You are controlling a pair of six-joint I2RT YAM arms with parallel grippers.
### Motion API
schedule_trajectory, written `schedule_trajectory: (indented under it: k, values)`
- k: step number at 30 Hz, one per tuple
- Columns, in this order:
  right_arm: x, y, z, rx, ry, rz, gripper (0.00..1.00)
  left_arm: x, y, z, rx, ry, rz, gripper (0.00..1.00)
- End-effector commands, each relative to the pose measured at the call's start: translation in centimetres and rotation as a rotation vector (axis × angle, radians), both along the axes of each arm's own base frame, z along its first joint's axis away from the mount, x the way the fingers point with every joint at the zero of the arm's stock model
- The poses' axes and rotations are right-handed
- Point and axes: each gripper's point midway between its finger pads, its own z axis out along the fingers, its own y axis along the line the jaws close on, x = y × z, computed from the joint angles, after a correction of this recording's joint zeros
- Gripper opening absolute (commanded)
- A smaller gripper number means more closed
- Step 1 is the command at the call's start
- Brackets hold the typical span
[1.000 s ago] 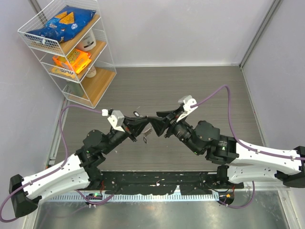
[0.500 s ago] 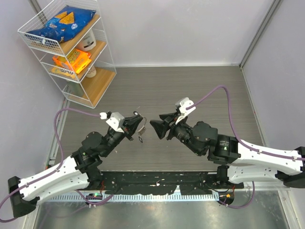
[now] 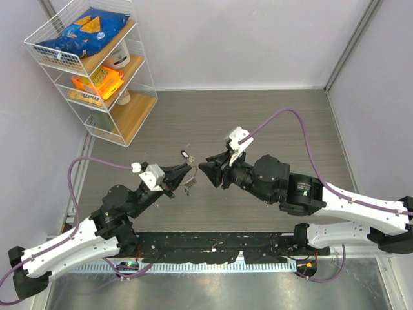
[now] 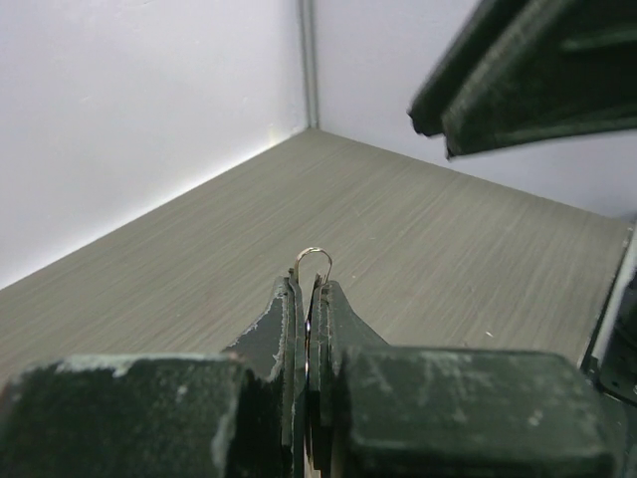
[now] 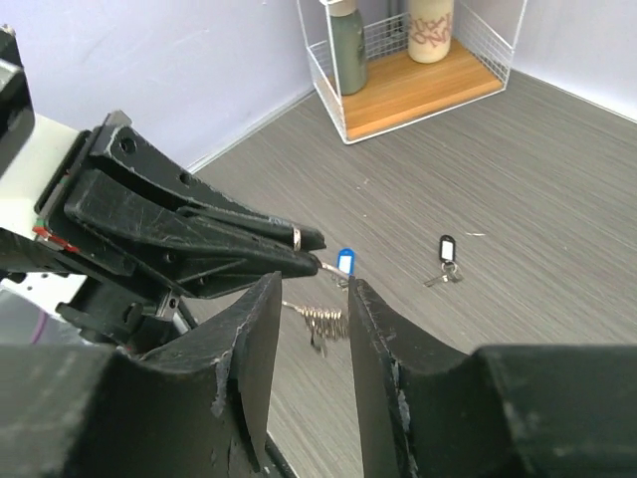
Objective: Put the keys on the keyring
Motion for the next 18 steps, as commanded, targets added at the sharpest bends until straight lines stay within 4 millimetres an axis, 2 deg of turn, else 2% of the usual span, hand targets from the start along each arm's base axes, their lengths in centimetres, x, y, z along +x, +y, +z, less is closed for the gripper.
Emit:
schedule_trajectory:
  k: [1,3,7,18]
  values:
    - [-1.5,-0.3,2.7,0.065,0.051,0.117,0.38,-2.4,-0.5,1.4,-0.008,-0.085,-0.125,0.0]
    - [-1.8,-0.1,2.3,0.062,0.099,0.161,0.39,-3.3,-0.9,1.4,0.0,-0.097,-0.179,0.0]
    - [-2.2,0.3,1.6,0.052,0.169,0.187,0.38,-3.9,-1.0,1.6,-0.002,-0.099,-0.211,0.0]
    - [-2.5,2.1,1.1,0.058,0.224,0.221,0.35,-2.5,-0.8,1.5,0.0,-0.072,-0.127,0.0]
